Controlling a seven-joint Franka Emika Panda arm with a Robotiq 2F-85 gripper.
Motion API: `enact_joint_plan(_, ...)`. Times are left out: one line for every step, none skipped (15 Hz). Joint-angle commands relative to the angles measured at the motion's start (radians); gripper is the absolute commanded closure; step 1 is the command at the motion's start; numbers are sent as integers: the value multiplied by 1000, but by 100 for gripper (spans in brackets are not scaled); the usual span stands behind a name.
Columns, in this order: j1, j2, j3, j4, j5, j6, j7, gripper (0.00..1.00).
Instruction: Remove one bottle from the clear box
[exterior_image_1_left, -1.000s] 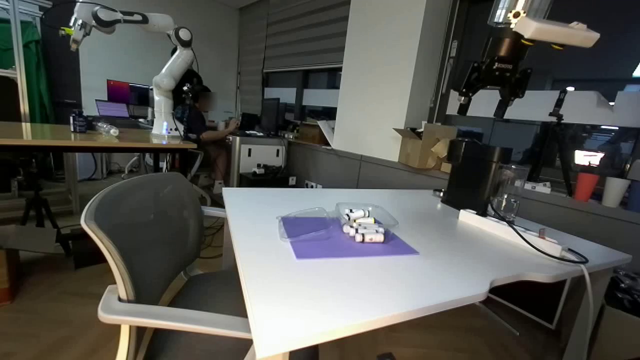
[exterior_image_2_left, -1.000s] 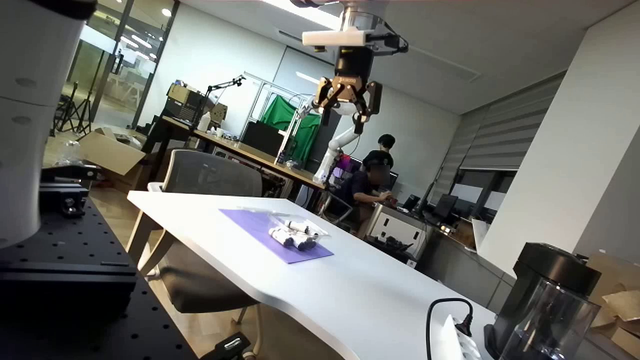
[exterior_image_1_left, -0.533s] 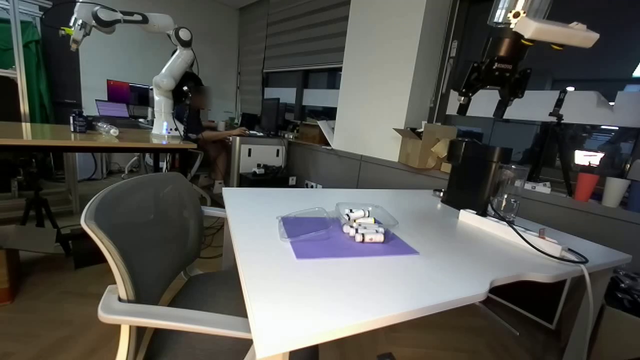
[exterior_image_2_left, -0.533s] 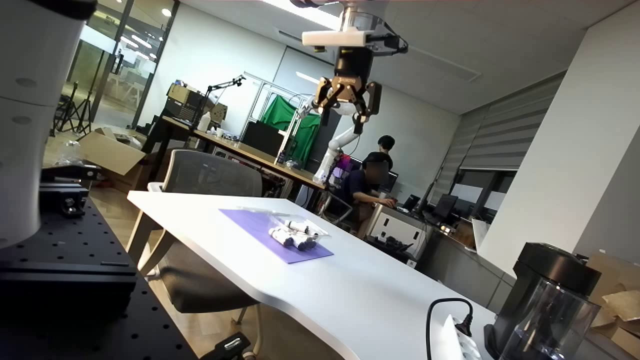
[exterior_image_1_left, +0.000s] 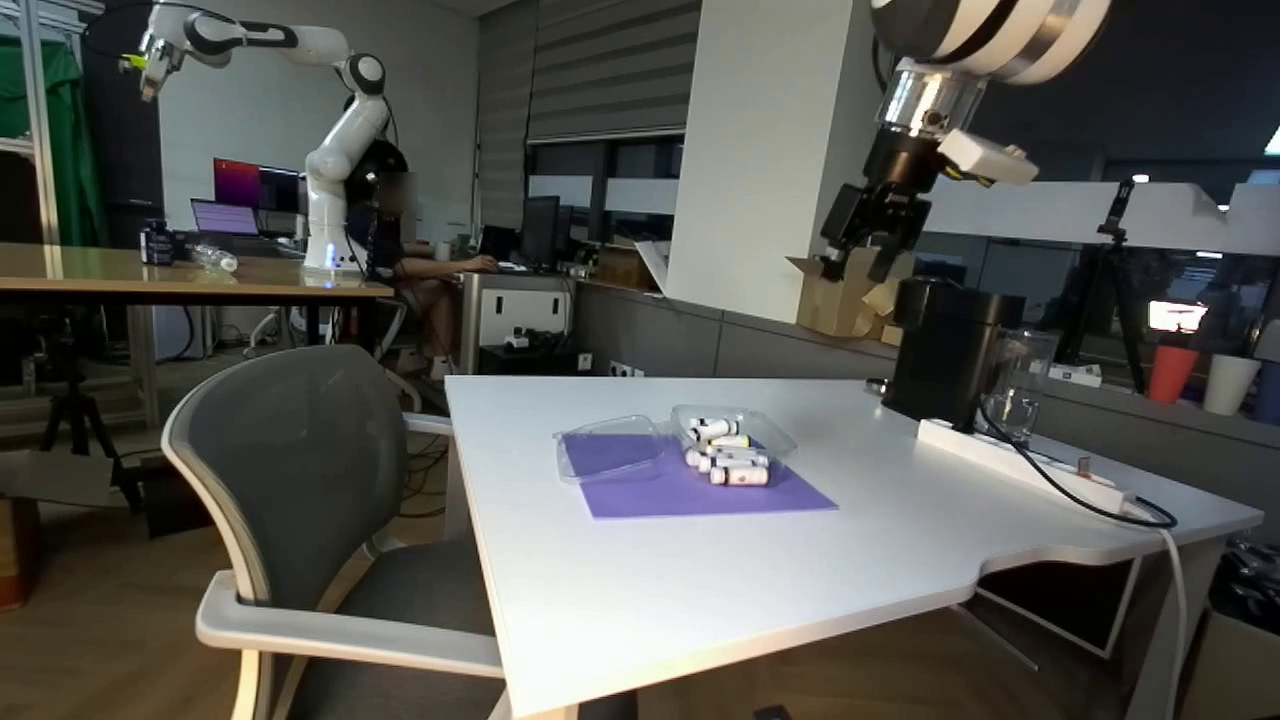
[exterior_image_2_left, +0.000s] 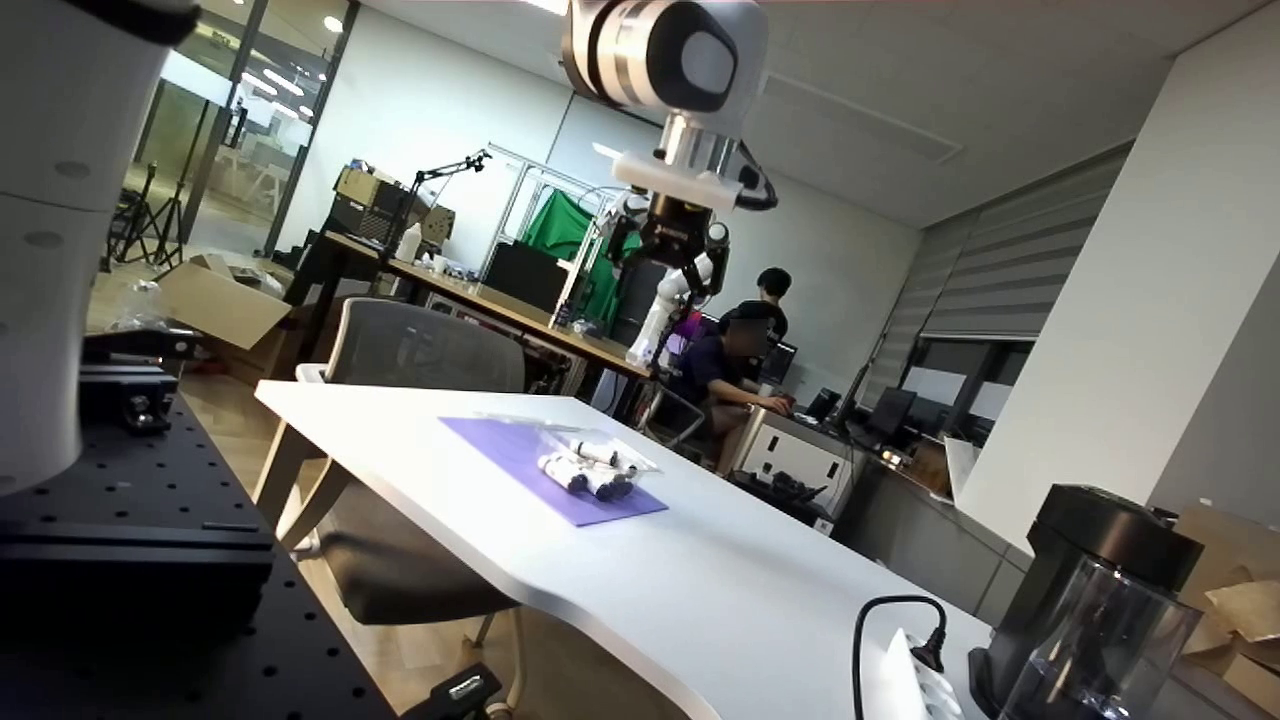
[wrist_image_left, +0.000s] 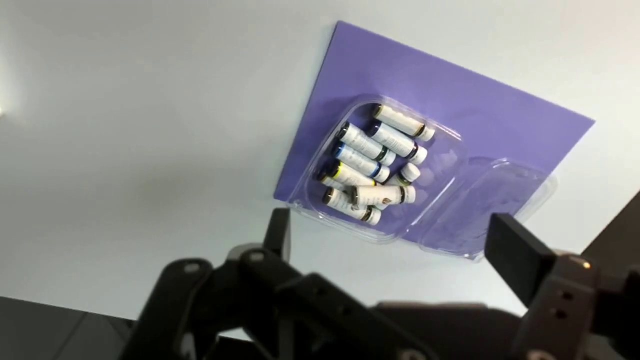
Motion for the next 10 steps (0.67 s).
enact_joint_plan(-9,263,49,193,66,26,-220,0)
enact_joint_plan(-29,323,78,240,49,26,-257,0)
enact_joint_plan(-44,380,102,286,10,24,-277,0)
enact_joint_plan(-56,438,124,335,-21,16,-300,0)
enact_joint_plan(-64,486,140,382,-60,4,-318,0)
enact_joint_plan(-67,535,154,431,-103,-12,-331,0)
enact_joint_plan(-68,580,162,476,-151,-22,-342,0)
enact_joint_plan(-64,618,167,517,-199,-33,-351,0)
enact_joint_plan(-60,653,172,553,-242,-43,-366,0)
enact_joint_plan(-53,683,170,585,-287,-52,-378,0)
